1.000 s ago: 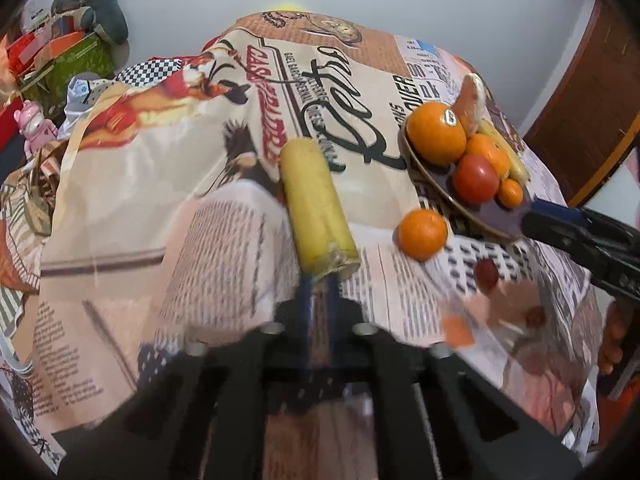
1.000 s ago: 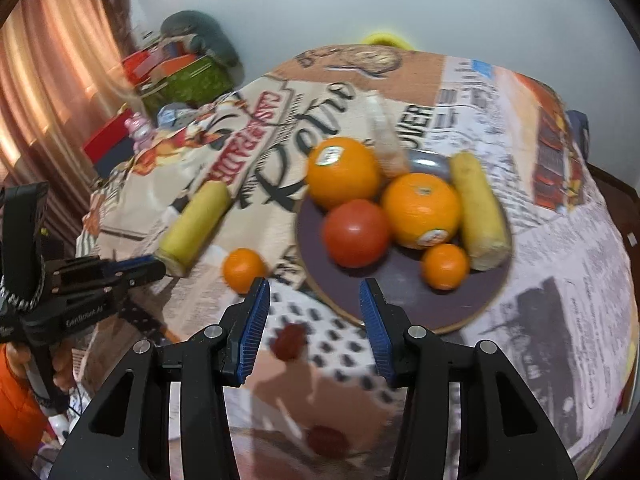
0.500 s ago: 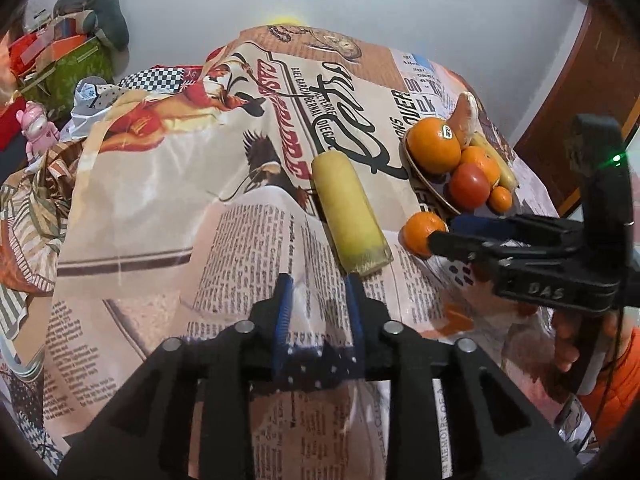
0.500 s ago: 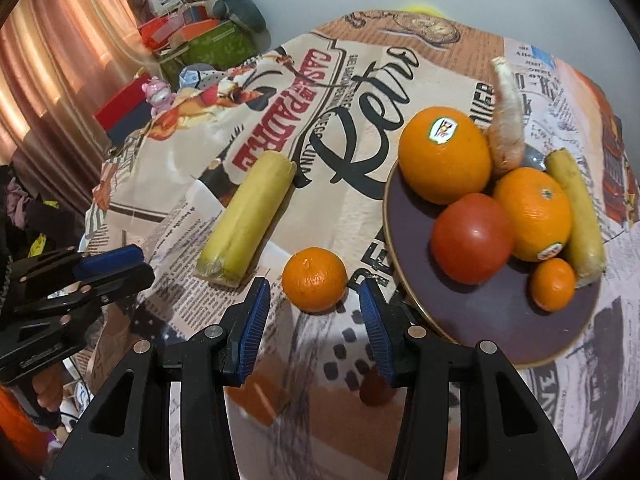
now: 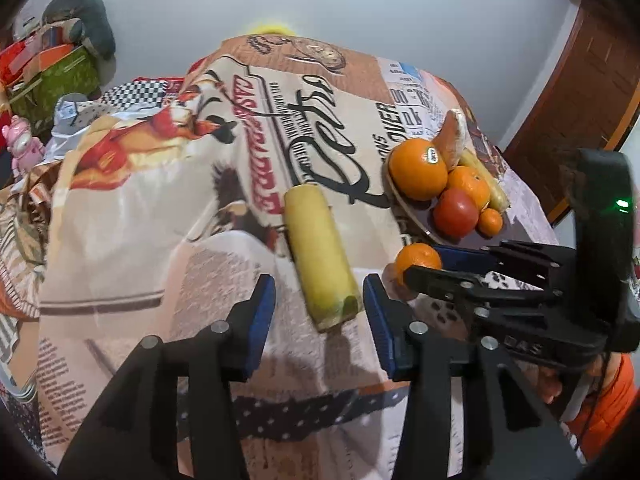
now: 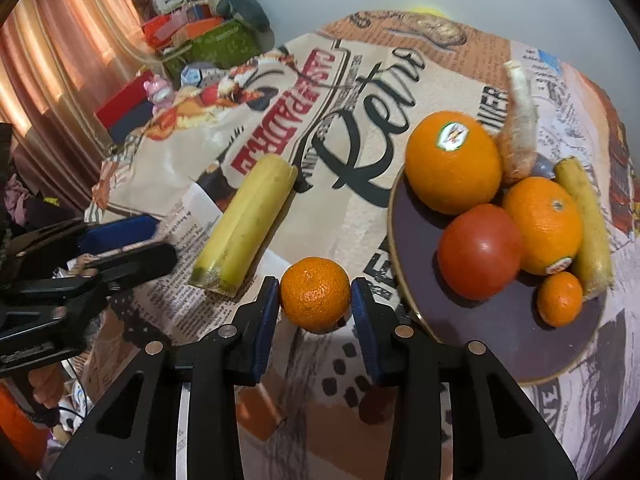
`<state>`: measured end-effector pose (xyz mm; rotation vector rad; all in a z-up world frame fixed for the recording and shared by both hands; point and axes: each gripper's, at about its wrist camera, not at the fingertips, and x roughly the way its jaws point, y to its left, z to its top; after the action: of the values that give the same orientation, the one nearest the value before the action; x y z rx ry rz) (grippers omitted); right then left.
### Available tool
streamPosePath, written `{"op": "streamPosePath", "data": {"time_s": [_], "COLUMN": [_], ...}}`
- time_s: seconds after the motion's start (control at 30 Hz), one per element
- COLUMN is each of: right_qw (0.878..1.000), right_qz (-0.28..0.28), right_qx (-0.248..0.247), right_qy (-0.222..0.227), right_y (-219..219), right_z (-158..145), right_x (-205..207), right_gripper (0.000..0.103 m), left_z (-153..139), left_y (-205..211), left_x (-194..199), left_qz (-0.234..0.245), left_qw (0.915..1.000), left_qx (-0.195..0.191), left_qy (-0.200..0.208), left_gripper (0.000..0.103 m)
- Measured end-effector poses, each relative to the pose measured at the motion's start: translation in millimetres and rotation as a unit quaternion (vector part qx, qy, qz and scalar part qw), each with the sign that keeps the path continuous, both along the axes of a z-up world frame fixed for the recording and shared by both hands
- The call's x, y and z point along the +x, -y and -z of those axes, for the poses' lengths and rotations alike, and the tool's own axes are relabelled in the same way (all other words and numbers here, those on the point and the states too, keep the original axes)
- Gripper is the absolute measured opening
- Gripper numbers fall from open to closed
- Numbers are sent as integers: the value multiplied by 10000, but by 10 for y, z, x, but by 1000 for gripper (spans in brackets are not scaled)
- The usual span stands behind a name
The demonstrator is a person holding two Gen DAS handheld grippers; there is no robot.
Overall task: Organize fruits
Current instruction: 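Grasp the corn cob with the left gripper while the right grasps the small orange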
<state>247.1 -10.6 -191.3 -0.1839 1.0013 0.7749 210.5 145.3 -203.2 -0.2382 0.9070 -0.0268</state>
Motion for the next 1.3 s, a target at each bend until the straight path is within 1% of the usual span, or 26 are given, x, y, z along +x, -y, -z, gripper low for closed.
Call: {"op": "streamPosePath", "data": {"time_s": [0.13, 0.2, 0.23, 0.3, 0.43, 0.57, 0.6, 0.63, 0.7, 0.73, 0.83, 0.93, 1.03, 1.17, 1.3], "right_qw": [9995, 9990, 9987, 9980, 9965, 9947, 9944, 9941, 9937, 9935, 9930, 9924, 9917, 9907, 9896], "right_qz": [203, 299, 353, 486, 705, 898, 928, 954, 987, 1005, 1052, 1108, 1161, 1221, 1256], "right_qx": [158, 227, 249, 238, 238, 282, 306, 327, 342, 344, 331, 342, 369, 396, 417], "right_qy": [199, 244, 259, 314, 369, 410, 405, 403, 408, 411, 413, 404, 415, 456, 562], "right_y": [208, 315, 367, 490, 671, 833, 871, 911, 963, 984, 1030, 1083, 1130, 1192, 1253], "right_z": [-173, -221, -237, -252, -264, -258, -259, -258, -256, -254, -243, -242, -262, -327, -433], "right_x": [2, 29, 48, 93, 173, 243, 257, 265, 272, 279, 296, 298, 275, 218, 145], "right_gripper": [34, 34, 34, 34, 34, 34, 34, 34, 34, 34, 34, 34, 34, 34, 34], "left_z": [41, 75, 102, 141, 210, 280, 306, 348, 400, 409, 405, 388, 329, 139, -93], "left_y": [82, 97, 97, 74, 27, 58, 57, 43, 13, -3, 21, 64, 109, 209, 312], "left_x": [163, 237, 294, 379, 569, 715, 748, 791, 835, 846, 853, 831, 770, 629, 456], "left_qz": [71, 43, -46, -166, -253, -237, -249, -310, -364, -420, -439, -365, -272, -173, -50], "left_qw": [9999, 9999, 9997, 9994, 9991, 9985, 9982, 9977, 9975, 9974, 9973, 9974, 9978, 9981, 9984], "left_qx": [53, 90, 169, 213, 141, 309, 337, 351, 262, 209, 290, 363, 357, 524, 564], "left_qy": [-68, -111, -144, -197, -317, -386, -422, -482, -553, -541, -504, -503, -480, -274, -40], "left_gripper": [46, 46, 46, 46, 46, 46, 45, 42, 41, 41, 40, 39, 38, 36, 36]}}
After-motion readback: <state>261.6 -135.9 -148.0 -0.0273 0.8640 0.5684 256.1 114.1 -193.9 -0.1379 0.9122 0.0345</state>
